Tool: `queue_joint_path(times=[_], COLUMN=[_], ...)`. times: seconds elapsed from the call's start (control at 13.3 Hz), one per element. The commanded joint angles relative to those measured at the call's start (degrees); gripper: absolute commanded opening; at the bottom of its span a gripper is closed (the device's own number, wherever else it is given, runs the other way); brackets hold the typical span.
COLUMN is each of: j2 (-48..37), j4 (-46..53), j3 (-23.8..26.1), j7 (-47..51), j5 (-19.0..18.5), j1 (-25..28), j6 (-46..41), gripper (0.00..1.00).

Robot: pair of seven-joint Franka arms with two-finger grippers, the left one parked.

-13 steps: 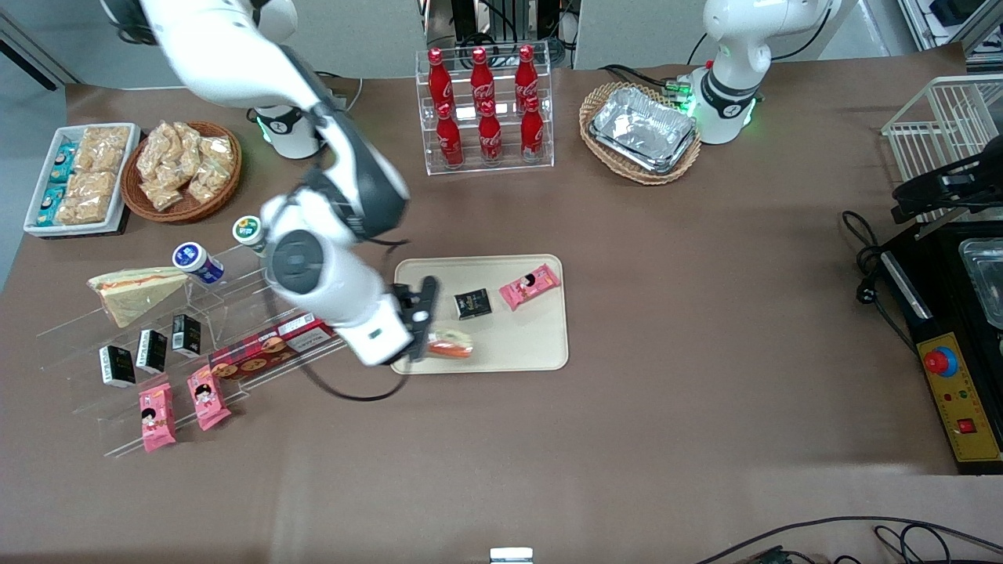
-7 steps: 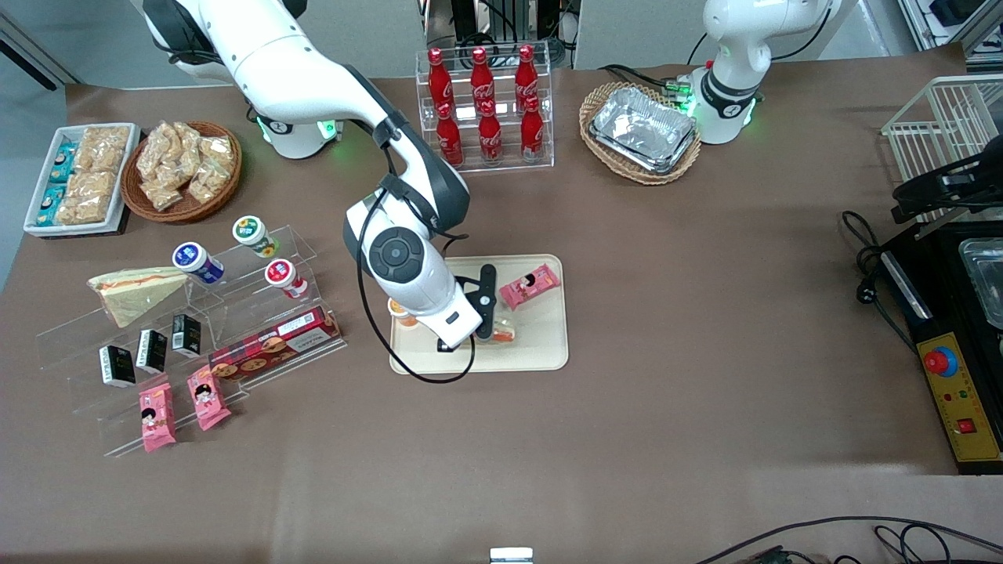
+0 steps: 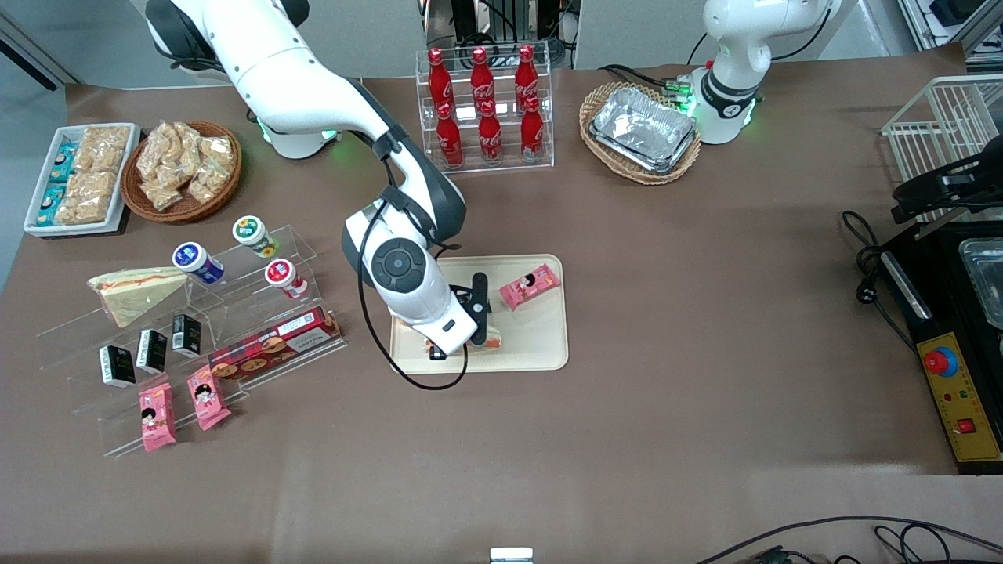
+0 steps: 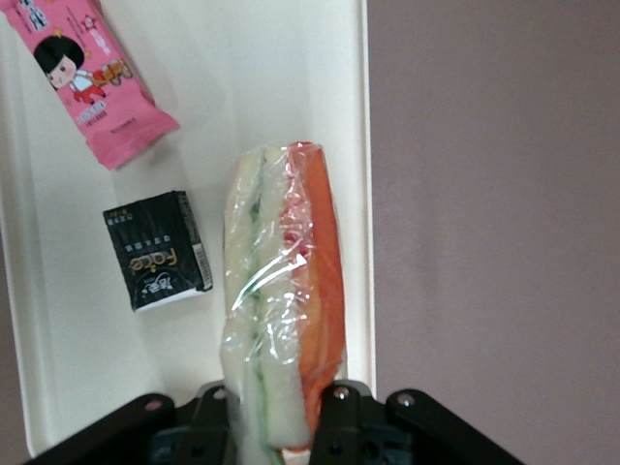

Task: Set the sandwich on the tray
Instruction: 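Lower the held sandwich onto the white tray beside the black box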

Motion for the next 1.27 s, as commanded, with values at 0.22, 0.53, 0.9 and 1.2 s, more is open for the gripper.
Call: queue_joint_path(times=[0.22, 0.53, 0.9, 1.2], j2=[4.0, 5.6, 5.8, 5.4], j4=[0.6, 0.5, 0.5, 0.5], j3=[0.1, 0.0, 0.1, 0.1], j7=[0.0, 0.0, 0.0, -0.3], j5=[-1.6, -1.5, -1.5, -1.3], j1=[1.2, 1.7, 1.7, 1.1], j6=[3.6, 6.4, 6.9, 6.3], gripper=[0.00, 0.00, 1.00, 1.00])
